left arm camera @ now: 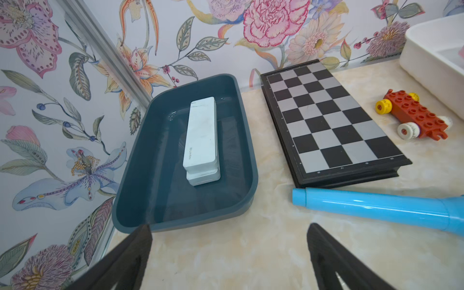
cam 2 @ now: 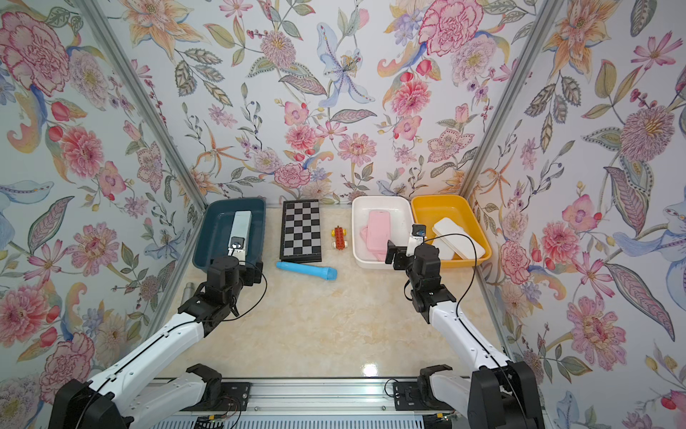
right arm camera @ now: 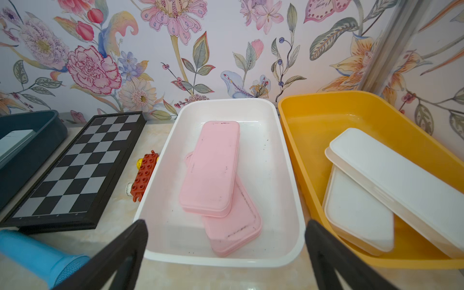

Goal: Place the pencil cases by color into the storage box
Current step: Reset both arms

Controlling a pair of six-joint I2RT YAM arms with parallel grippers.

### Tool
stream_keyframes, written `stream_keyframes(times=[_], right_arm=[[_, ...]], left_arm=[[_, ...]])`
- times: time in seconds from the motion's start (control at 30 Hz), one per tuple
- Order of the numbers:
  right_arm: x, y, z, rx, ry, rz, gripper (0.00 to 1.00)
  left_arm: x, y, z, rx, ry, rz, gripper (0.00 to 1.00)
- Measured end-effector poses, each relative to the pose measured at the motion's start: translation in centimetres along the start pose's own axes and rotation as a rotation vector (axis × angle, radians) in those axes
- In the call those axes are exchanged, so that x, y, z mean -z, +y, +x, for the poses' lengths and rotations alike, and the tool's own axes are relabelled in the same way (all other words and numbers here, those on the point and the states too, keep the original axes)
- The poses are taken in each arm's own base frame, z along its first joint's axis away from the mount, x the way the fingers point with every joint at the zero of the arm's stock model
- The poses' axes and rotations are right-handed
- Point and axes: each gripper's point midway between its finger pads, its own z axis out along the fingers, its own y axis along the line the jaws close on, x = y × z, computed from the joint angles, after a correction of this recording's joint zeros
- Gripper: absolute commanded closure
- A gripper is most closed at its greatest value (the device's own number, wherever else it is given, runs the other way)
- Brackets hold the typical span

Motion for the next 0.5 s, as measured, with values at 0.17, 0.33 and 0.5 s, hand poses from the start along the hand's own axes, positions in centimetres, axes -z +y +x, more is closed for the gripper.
stream_keyframes(times=[0.17,0.33,0.5], right_arm=[[1.3,0.7,3.2,0.146,-0.004,-0.006,0.0],[2.9,0.0,5.8,0.219,-0.049,0.009,0.0],[4.1,-1.6,8.3,0.248,-0.098,0.057,0.0]], left_arm=[[0.8,2.3,3.2,0.017,-0.075,-0.089,0.02],[0.9,3.9,4.7,0.034,-0.146,-0.121,0.02],[-0.2,5.4,5.4,0.053,-0.158,-0.149,0.02]])
